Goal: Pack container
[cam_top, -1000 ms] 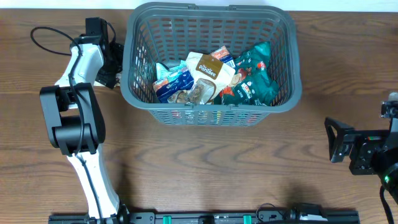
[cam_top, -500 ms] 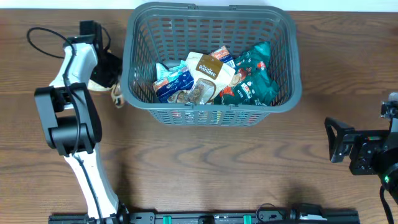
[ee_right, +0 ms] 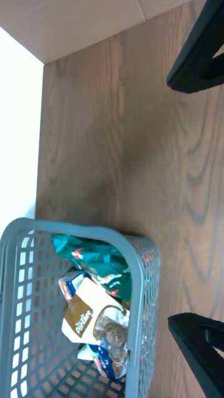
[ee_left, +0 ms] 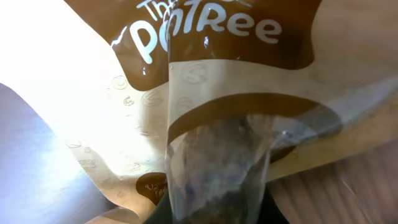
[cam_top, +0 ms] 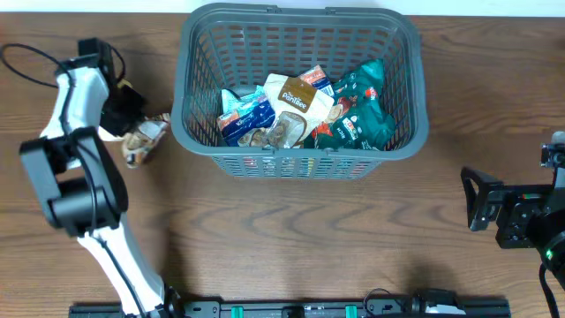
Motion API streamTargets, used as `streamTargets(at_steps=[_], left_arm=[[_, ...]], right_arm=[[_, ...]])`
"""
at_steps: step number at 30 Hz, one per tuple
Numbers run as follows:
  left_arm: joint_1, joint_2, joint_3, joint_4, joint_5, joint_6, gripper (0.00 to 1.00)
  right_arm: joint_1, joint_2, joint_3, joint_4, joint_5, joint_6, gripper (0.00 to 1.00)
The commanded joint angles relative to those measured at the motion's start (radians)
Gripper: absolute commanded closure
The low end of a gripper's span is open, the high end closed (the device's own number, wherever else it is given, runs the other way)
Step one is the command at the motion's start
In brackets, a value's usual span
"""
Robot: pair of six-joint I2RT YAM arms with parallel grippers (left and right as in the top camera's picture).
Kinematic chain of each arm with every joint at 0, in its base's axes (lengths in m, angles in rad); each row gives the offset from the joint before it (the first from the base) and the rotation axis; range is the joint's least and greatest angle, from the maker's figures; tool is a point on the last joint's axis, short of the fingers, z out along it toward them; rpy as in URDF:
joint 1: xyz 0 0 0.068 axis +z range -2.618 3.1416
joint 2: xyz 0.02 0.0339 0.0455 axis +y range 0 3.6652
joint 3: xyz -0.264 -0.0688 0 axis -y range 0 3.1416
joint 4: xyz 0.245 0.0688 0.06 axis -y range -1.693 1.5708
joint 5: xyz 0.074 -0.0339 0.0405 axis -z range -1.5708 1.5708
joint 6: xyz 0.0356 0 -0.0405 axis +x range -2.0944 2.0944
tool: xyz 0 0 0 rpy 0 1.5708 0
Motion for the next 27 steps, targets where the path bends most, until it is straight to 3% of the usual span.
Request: streamTargets(at_steps=[1,9,19,27], left_arm=[[-0.002,-0.195,0.012,0.002,-0.107,0.065,0.94],[-0.002,-0.465,0.012,0.020,-0.097,0.090,0.94],[-0.016,-0.715,0.014,0.236,0.187,0.280,0.94],[-0.111,-0.741,0.058,0.272,0.353,0.439,0.94]], right_arm=[[-0.005,0.001,0.005,-0.001,0.003,-0.010,0.01],[-0.005,0.001,0.005,-0.001,0.003,-0.010,0.01],[-0.005,0.001,0.005,-0.001,0.003,-0.010,0.01],[-0.005,0.001,0.005,-0.001,0.003,-0.010,0.01]])
